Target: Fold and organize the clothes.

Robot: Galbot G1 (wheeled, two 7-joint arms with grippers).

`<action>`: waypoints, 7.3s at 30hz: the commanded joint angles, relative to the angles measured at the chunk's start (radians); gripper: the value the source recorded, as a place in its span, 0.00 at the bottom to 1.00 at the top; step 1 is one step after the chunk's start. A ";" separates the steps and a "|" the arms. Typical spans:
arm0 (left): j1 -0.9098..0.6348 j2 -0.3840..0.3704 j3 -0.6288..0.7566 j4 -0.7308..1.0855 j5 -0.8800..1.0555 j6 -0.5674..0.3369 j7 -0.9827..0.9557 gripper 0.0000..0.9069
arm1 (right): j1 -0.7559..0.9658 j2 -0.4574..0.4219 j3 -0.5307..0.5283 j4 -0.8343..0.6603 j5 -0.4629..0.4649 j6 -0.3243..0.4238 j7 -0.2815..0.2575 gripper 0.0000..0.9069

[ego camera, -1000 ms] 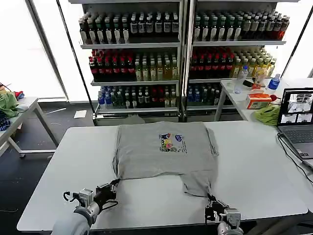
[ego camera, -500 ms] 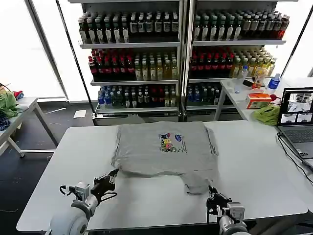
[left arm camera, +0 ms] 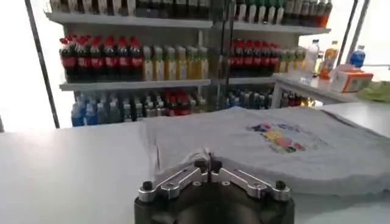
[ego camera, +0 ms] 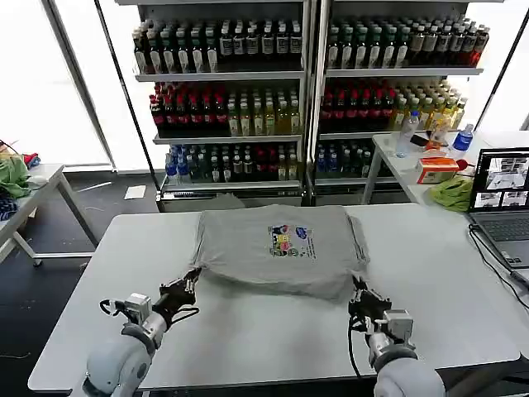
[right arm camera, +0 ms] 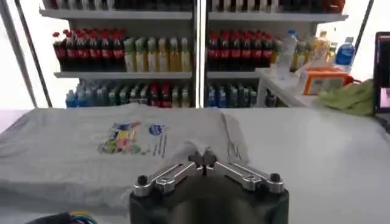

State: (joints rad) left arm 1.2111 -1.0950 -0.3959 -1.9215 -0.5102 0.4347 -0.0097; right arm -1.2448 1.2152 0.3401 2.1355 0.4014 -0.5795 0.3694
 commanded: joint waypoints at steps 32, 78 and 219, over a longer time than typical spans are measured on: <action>-0.413 -0.051 0.178 0.426 -0.094 0.014 -0.037 0.00 | 0.544 0.087 -0.081 -0.590 0.060 0.000 -0.021 0.00; -0.289 0.039 0.126 0.256 -0.081 0.087 -0.091 1.00 | 0.362 0.010 -0.060 -0.393 0.079 -0.002 0.096 1.00; 0.559 -0.024 -0.112 -0.354 0.091 0.030 -0.120 0.28 | -0.335 -0.089 0.064 0.094 -0.083 -0.002 0.127 0.52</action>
State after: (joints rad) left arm 1.6856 -1.0947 -0.4967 -2.2499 -0.4466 0.4660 -0.1285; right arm -1.5243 1.1343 0.3968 2.2060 0.3436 -0.5820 0.4943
